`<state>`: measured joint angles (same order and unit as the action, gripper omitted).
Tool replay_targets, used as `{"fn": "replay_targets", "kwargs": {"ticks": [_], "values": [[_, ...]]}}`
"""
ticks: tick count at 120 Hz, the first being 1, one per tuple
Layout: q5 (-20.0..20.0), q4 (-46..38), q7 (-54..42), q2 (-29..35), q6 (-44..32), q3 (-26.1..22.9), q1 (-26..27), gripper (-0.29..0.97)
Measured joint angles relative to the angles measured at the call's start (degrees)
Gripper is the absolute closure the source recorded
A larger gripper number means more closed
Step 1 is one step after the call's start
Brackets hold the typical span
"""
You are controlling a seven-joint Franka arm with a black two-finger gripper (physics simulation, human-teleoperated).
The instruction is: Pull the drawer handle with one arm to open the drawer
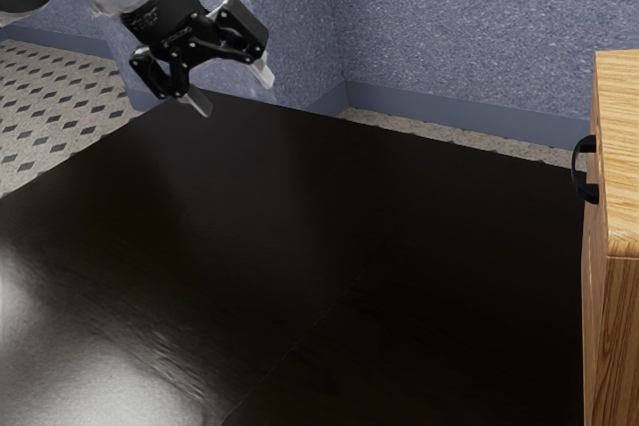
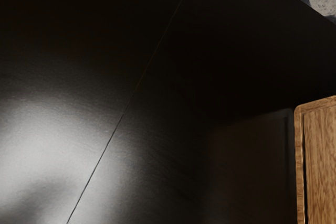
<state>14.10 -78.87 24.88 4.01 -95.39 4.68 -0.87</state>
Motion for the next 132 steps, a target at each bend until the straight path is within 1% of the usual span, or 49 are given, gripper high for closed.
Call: {"fn": "replay_targets", "kwargs": {"ticks": [14,22,37,47,65,77,93,118,132], "values": [[1.39,-0.02,4.33,-2.32,-3.99,-0.14,2.84,0.00],[2.59,-2.61,6.27,-3.68,-8.18,-0.12,5.08,0.00],[4.17,-6.79,9.14,-3.95,-16.13,-0.03,9.34,0.00],[4.79,-8.50,10.64,-3.69,-20.15,0.01,12.11,0.00],[5.56,-11.11,12.85,-2.60,-24.96,0.13,16.94,0.00],[5.77,-11.44,14.04,-2.46,-27.03,0.16,19.13,0.00],[5.86,-11.83,15.36,-2.03,-28.62,0.16,19.72,0.00],[5.90,-12.47,16.91,-1.48,-30.80,0.16,15.83,0.00],[5.92,-12.79,17.58,-1.50,-32.11,0.15,16.17,0.00]]}}
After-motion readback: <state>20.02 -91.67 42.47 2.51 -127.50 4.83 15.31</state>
